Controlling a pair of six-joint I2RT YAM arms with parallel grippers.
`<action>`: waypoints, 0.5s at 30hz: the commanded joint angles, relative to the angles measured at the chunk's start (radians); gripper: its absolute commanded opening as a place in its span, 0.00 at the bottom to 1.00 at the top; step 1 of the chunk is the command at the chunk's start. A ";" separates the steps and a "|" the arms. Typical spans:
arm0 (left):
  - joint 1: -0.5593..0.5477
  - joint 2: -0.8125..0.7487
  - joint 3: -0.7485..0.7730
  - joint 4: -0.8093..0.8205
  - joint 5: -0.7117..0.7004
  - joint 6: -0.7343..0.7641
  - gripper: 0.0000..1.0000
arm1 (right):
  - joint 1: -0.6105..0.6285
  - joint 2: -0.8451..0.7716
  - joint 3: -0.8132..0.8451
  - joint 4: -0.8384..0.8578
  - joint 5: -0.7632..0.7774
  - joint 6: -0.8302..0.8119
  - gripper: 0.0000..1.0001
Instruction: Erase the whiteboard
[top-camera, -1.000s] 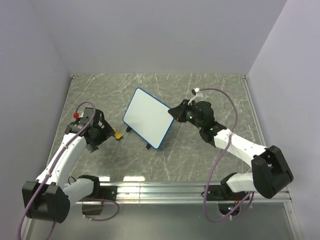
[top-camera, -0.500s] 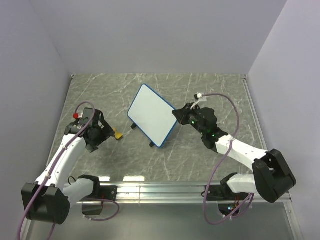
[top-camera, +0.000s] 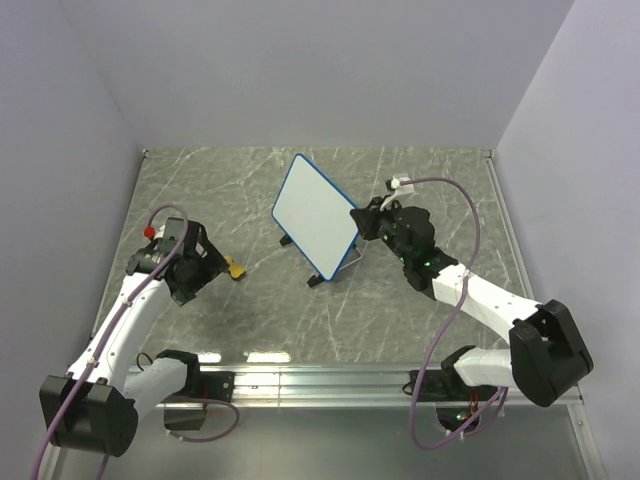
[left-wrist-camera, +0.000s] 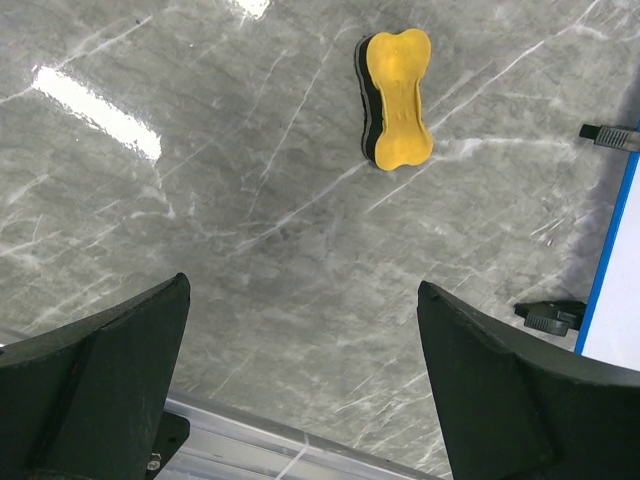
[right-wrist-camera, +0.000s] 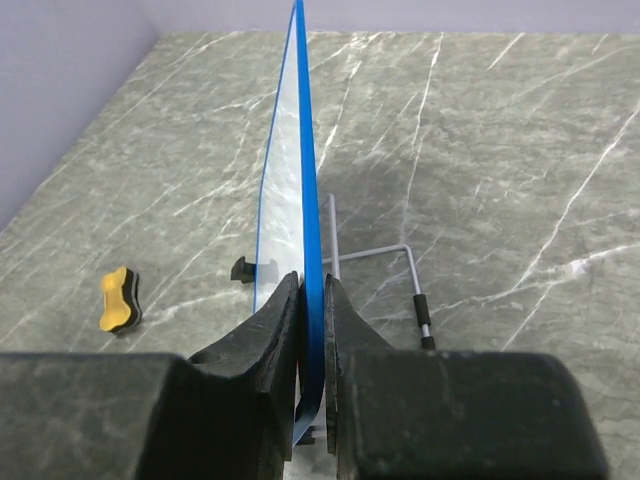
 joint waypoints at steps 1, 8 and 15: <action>-0.012 -0.021 0.003 -0.016 -0.025 -0.016 0.99 | -0.022 -0.012 -0.059 -0.073 0.154 -0.114 0.00; -0.030 -0.018 0.005 -0.020 -0.037 -0.026 0.99 | -0.004 -0.097 -0.188 -0.048 0.200 -0.048 0.00; -0.050 -0.009 0.005 -0.019 -0.049 -0.038 0.99 | 0.007 -0.170 -0.261 -0.070 0.216 0.018 0.00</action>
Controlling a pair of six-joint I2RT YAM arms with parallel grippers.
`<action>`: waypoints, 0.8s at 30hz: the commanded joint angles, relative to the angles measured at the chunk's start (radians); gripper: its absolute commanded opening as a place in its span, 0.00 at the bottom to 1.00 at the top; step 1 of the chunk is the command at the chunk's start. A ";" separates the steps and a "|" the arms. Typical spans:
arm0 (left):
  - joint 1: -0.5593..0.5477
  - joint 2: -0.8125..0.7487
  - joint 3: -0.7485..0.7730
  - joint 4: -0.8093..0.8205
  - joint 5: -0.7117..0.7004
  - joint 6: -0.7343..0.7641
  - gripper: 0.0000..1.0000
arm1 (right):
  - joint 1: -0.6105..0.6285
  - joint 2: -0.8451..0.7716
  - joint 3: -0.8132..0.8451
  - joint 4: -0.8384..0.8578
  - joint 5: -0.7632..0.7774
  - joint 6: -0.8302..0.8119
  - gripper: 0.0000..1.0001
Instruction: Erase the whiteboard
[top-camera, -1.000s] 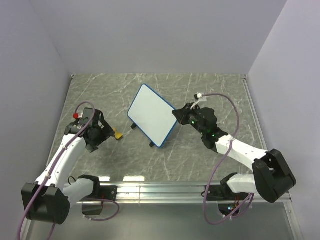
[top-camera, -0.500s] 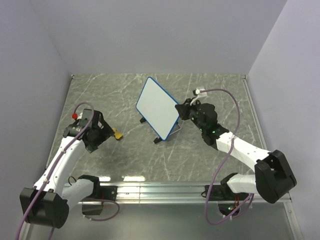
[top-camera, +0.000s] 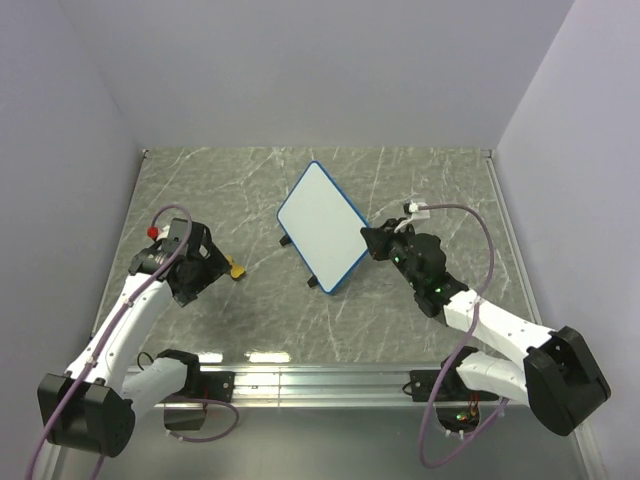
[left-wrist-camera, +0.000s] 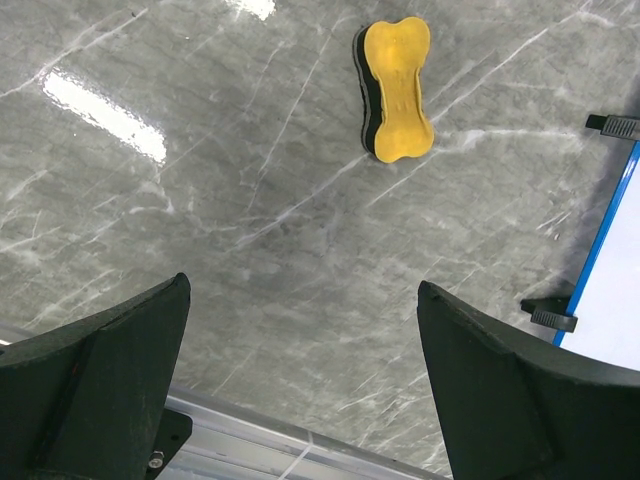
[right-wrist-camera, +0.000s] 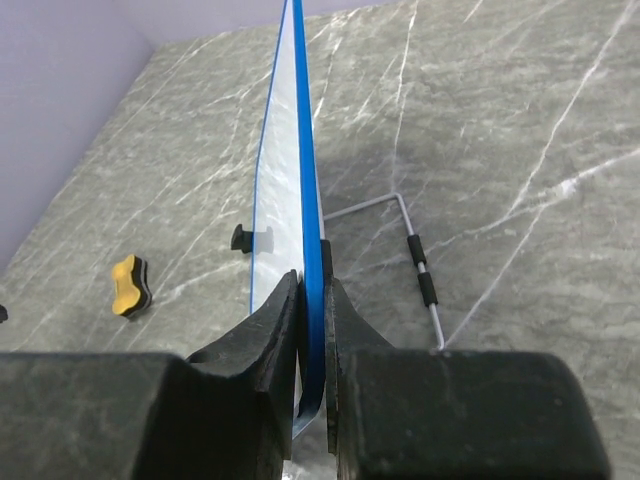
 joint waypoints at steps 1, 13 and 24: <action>-0.009 -0.009 0.005 -0.006 -0.023 -0.021 0.99 | -0.010 -0.015 -0.043 -0.148 0.148 -0.085 0.00; -0.012 -0.029 0.011 0.001 -0.046 -0.032 1.00 | -0.011 -0.033 -0.023 -0.295 0.150 -0.051 0.39; -0.012 0.002 0.048 0.082 -0.049 -0.024 1.00 | -0.013 -0.192 0.084 -0.502 0.266 -0.061 0.99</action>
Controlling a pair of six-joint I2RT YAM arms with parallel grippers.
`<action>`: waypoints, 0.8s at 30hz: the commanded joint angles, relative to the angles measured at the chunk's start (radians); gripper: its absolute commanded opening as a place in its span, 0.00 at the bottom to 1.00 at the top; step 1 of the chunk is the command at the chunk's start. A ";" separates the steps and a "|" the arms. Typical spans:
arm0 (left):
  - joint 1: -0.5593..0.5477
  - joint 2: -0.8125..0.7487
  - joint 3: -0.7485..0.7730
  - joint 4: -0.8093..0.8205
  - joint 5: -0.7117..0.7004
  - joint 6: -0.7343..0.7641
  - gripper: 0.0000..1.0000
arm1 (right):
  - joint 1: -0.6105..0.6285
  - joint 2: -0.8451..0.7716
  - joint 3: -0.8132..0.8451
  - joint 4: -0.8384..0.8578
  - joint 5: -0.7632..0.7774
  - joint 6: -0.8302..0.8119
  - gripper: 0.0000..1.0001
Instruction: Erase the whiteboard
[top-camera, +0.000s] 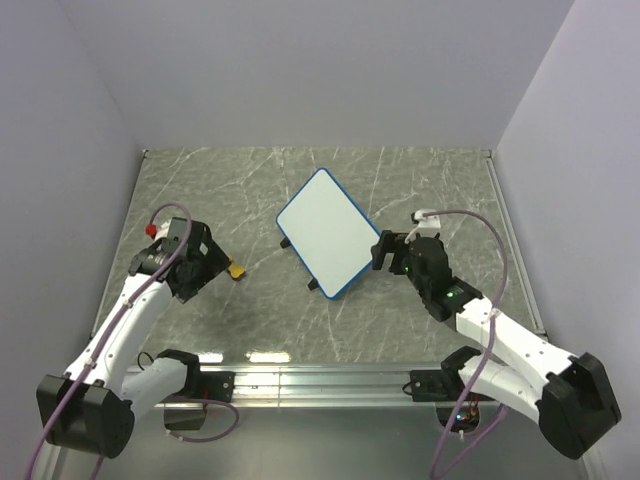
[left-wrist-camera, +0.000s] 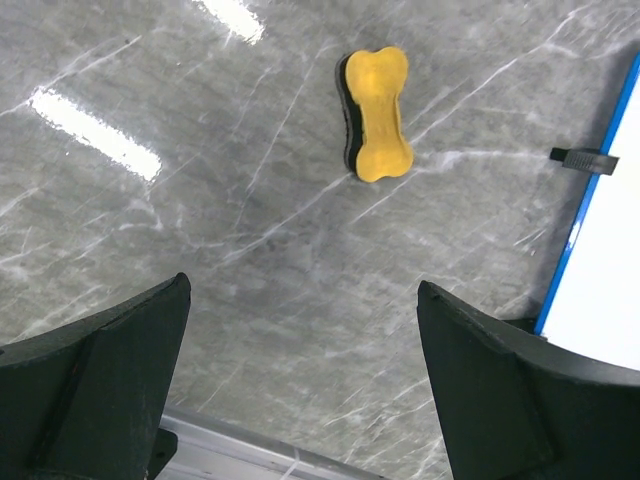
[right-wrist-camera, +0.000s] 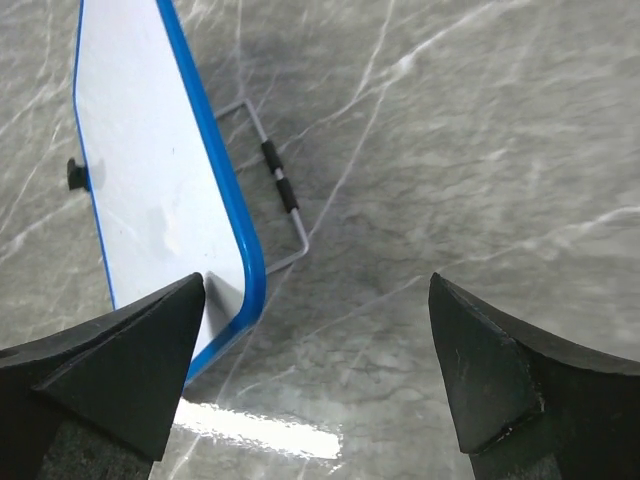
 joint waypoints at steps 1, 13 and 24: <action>-0.004 0.016 0.063 0.057 -0.026 0.001 0.99 | -0.006 -0.089 0.102 -0.126 0.112 -0.033 1.00; -0.005 0.120 0.120 0.341 0.020 0.056 0.99 | -0.004 -0.387 0.361 -0.403 -0.052 0.038 1.00; -0.037 0.316 0.263 0.441 0.038 0.067 0.99 | -0.004 -0.480 0.380 -0.483 -0.227 0.203 0.98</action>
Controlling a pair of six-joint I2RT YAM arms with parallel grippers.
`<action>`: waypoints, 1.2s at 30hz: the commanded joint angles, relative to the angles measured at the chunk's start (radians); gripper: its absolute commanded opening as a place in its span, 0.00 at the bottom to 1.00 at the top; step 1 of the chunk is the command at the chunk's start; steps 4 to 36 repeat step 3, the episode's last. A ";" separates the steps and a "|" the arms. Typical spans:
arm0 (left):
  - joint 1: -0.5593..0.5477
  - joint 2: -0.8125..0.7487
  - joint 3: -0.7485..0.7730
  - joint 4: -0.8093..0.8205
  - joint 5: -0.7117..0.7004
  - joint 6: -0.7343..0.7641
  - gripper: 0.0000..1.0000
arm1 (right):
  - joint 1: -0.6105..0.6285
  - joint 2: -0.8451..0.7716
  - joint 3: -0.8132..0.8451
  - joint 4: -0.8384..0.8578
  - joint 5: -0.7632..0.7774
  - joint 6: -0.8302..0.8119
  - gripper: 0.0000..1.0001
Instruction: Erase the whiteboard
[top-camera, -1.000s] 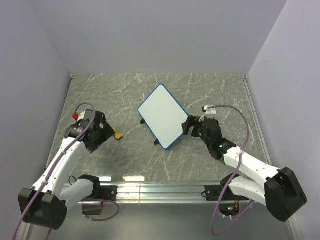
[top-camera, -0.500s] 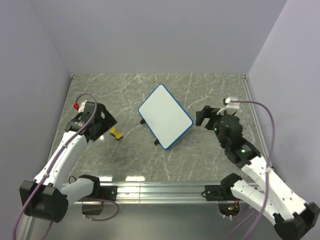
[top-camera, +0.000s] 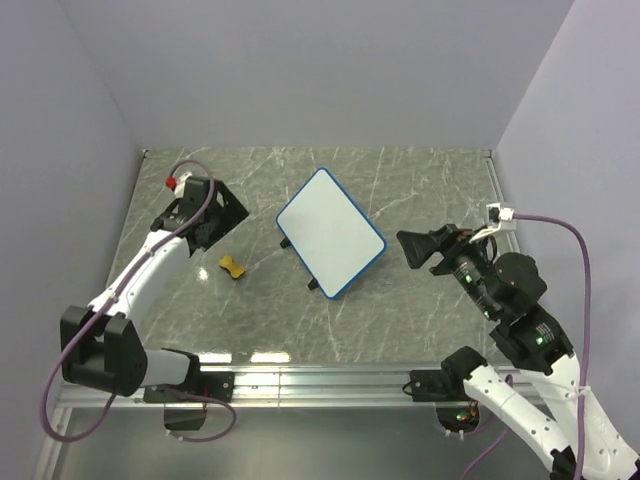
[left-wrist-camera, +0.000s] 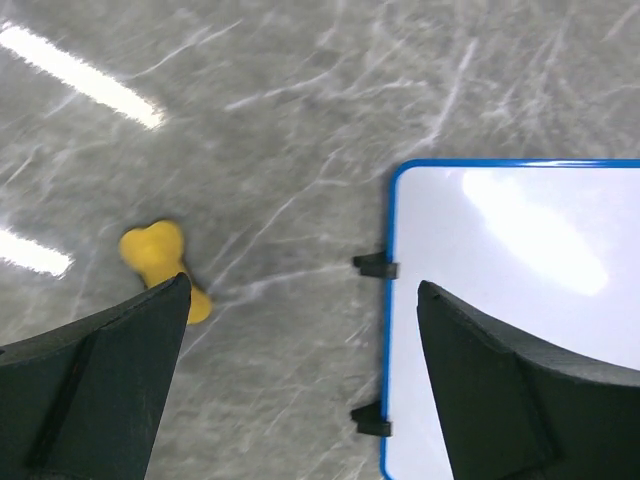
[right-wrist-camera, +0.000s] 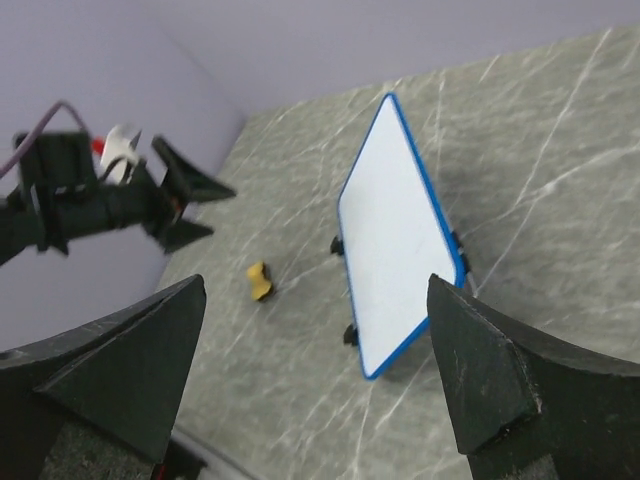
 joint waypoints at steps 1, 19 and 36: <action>-0.021 0.011 0.084 0.075 0.005 0.033 0.99 | -0.003 -0.060 -0.043 0.007 -0.068 0.042 0.97; -0.040 0.014 0.101 0.088 -0.034 0.048 0.99 | -0.002 -0.051 -0.035 -0.027 -0.038 0.050 0.99; -0.040 0.014 0.101 0.088 -0.034 0.048 0.99 | -0.002 -0.051 -0.035 -0.027 -0.038 0.050 0.99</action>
